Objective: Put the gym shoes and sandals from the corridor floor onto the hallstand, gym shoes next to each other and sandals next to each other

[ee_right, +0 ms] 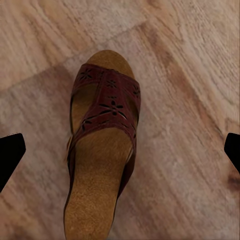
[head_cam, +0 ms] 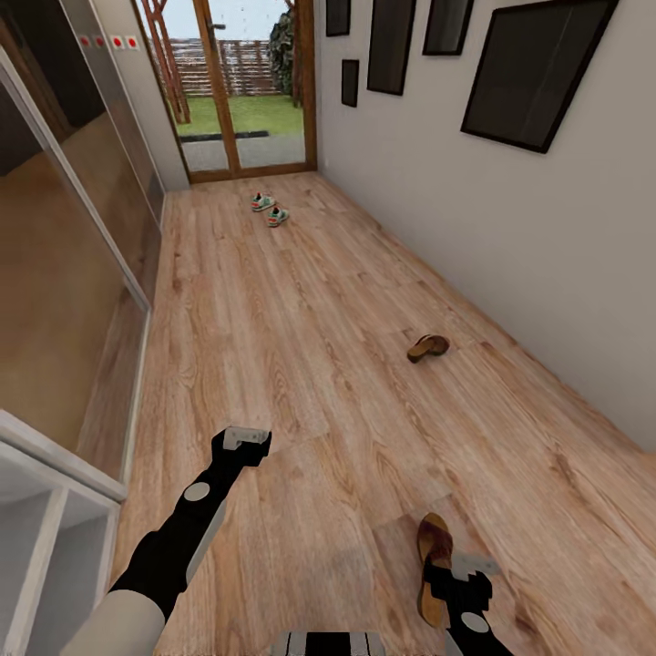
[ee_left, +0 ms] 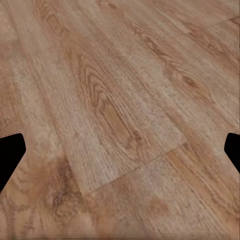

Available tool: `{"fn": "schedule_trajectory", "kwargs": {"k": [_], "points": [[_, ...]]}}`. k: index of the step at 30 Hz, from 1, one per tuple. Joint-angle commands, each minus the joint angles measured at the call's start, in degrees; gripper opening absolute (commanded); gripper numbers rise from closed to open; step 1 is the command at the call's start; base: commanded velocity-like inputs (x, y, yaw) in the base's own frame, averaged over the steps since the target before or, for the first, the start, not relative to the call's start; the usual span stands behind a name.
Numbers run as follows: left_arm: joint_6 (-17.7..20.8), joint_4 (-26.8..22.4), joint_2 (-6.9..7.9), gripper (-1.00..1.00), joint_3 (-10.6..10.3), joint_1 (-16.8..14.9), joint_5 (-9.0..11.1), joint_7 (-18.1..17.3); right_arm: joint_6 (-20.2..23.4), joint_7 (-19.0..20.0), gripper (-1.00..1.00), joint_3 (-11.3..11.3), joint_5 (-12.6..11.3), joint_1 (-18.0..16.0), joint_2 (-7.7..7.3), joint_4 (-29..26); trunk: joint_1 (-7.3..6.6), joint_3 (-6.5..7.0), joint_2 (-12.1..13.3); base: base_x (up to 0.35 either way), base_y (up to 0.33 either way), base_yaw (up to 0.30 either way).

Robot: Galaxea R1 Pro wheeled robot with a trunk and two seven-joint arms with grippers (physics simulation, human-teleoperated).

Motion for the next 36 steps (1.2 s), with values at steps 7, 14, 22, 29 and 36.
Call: {"fn": "schedule_trajectory", "kwargs": {"k": [7, 14, 22, 29, 36], "points": [[0.1, 0.0, -0.01, 1.0, 0.0, 0.0, 0.0, -0.1, -0.3, 0.1, 1.0, -0.4, 0.0, 0.0, -0.02, 0.0, 1.53, -1.96, -2.8, 0.0, 0.0, 0.048], [0.1, 0.0, -0.01, 1.0, 0.0, 0.0, 0.0, -0.1, -0.3, 0.1, 1.0, -0.4, 0.0, 0.0, -0.03, 0.0, 3.07, -3.88, -5.6, 0.0, 0.0, 0.004], [0.1, 0.0, -0.01, 1.0, 0.0, 0.0, 0.0, -0.1, -0.3, 0.1, 1.0, -0.4, -0.1, 0.0, -0.03, 0.0, 4.83, -6.08, -8.9, 0.0, 0.0, 0.0], [0.1, 0.0, -0.01, 1.0, 0.0, 0.0, 0.0, -0.1, -0.3, 0.1, 1.0, -0.4, -0.1, 0.0, -0.03, 0.0, 5.4, -8.21, -9.7, 0.0, 0.0, 0.0], [0.1, 0.0, -0.01, 1.0, 0.0, 0.0, 0.0, -0.1, -0.3, 0.1, 1.0, -0.4, -0.1, 0.0, -0.03, 0.0, 5.58, -10.42, -9.8, 0.0, 0.0, 0.0]]}}
